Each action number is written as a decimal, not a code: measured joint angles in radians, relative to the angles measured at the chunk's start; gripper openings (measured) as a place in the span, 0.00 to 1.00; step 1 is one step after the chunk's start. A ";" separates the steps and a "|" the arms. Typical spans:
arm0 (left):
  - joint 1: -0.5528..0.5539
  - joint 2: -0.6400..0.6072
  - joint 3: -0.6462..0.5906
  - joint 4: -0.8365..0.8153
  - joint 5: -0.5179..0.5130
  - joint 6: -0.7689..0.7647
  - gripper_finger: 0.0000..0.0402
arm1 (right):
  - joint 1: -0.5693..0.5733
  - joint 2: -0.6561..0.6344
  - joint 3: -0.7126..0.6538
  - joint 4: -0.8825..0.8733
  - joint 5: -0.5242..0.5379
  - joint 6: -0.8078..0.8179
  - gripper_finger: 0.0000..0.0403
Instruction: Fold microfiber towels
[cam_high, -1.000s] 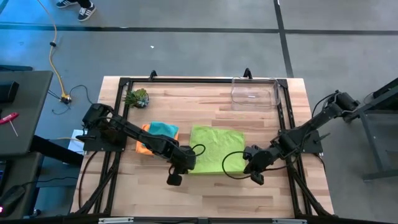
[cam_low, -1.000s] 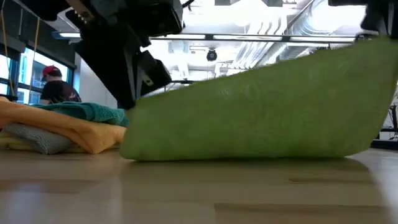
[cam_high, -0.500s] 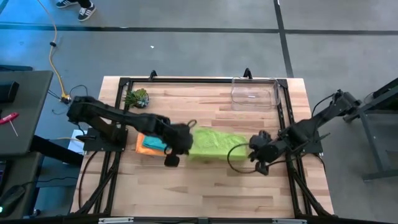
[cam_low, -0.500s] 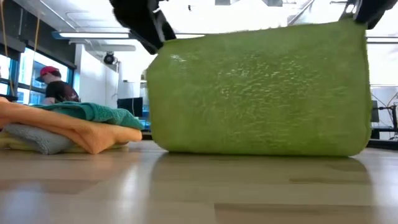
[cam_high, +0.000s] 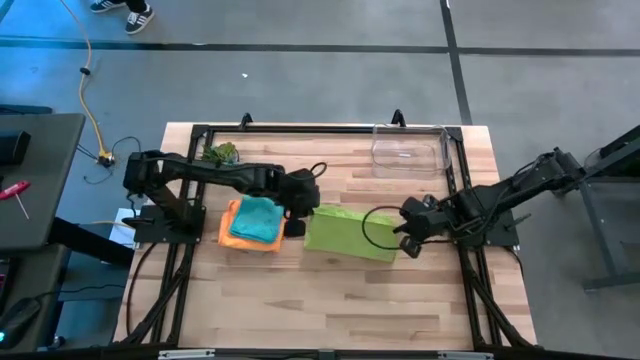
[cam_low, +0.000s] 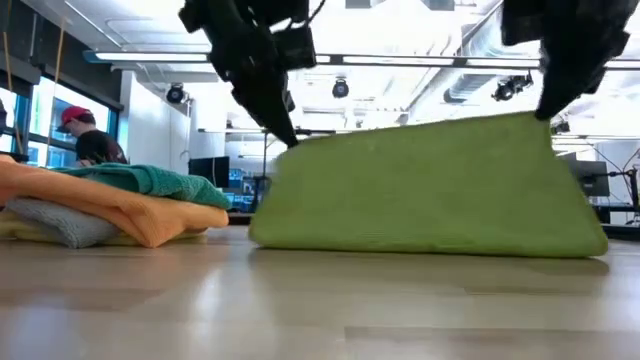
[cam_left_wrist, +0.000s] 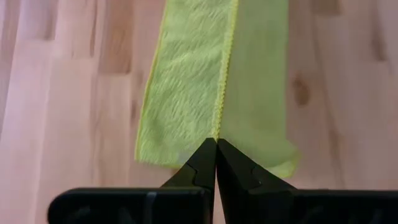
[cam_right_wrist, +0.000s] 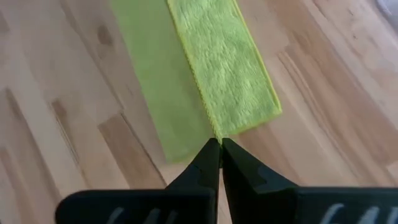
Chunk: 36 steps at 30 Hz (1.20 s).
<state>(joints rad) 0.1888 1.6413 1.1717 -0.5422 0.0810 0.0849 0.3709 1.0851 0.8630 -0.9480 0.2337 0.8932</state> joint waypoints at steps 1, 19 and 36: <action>0.005 0.013 0.000 -0.001 0.000 0.000 0.00 | -0.011 0.002 -0.010 0.019 -0.001 0.000 0.00; 0.035 0.191 0.000 0.097 -0.135 0.014 0.00 | -0.091 0.033 -0.143 0.124 0.010 0.007 0.00; 0.039 0.172 0.002 0.068 -0.259 0.058 0.00 | -0.097 0.037 -0.141 0.088 0.091 0.126 0.00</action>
<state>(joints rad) 0.2279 1.8130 1.1742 -0.4739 -0.1784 0.1428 0.2741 1.1220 0.7223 -0.8597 0.3248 1.0188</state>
